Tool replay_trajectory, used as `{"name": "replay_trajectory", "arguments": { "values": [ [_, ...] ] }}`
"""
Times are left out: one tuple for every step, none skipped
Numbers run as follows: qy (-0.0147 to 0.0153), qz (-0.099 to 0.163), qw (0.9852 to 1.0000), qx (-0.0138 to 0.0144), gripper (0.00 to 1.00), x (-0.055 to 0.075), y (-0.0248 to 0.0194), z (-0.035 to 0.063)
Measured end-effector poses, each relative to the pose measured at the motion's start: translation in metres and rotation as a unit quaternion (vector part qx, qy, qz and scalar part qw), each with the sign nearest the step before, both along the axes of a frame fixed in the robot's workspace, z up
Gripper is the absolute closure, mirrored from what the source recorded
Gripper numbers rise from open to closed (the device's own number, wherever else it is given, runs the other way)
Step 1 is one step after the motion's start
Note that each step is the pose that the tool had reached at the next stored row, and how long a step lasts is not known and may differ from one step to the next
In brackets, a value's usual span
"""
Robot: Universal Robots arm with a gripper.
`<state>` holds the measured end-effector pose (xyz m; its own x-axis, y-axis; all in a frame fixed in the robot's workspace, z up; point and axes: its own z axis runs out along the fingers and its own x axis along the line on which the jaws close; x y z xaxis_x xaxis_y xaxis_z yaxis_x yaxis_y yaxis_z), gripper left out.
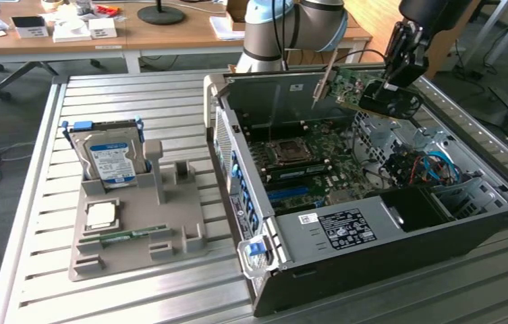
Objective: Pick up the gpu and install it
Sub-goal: 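Insert the gpu into the slot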
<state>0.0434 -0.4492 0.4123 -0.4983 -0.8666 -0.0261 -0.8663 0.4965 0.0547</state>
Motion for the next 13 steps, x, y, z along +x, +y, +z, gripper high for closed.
{"name": "replay_trajectory", "arguments": {
  "values": [
    [0.0000, 0.005, 1.0000, 0.0000, 0.73, 0.0000, 0.0000, 0.0000],
    [0.0000, 0.010, 1.0000, 0.0000, 0.73, 0.0000, 0.0000, 0.0000],
    [0.0000, 0.015, 0.9999, 0.0000, 0.73, 0.0000, 0.0000, -0.0001],
    [0.0000, 0.020, 0.9998, 0.0000, 0.73, 0.0000, 0.0000, -0.0001],
    [0.0000, 0.025, 0.9997, 0.0000, 0.73, 0.0000, 0.0000, 0.0000],
    [0.0000, 0.030, 0.9995, 0.0000, 0.73, 0.0000, 0.0000, -0.0001],
    [0.0000, 0.035, 0.9994, 0.0000, 0.73, 0.0000, 0.0000, -0.0001],
    [0.0000, 0.041, 0.9992, 0.0000, 0.73, 0.0000, 0.0000, 0.0000],
    [0.0000, 0.045, 0.9990, 0.0000, 0.73, 0.0000, 0.0000, -0.0001],
    [0.0000, 0.050, 0.9987, 0.0000, 0.73, 0.0000, 0.0000, -0.0001],
    [0.0000, 0.055, 0.9985, 0.0000, 0.73, 0.0000, 0.0000, -0.0001],
    [0.0000, 0.060, 0.9982, 0.0000, 0.73, 0.0000, 0.0000, -0.0001],
    [0.0000, 0.065, 0.9979, 0.0000, 0.73, 0.0000, 0.0000, -0.0001]
  ]
}}
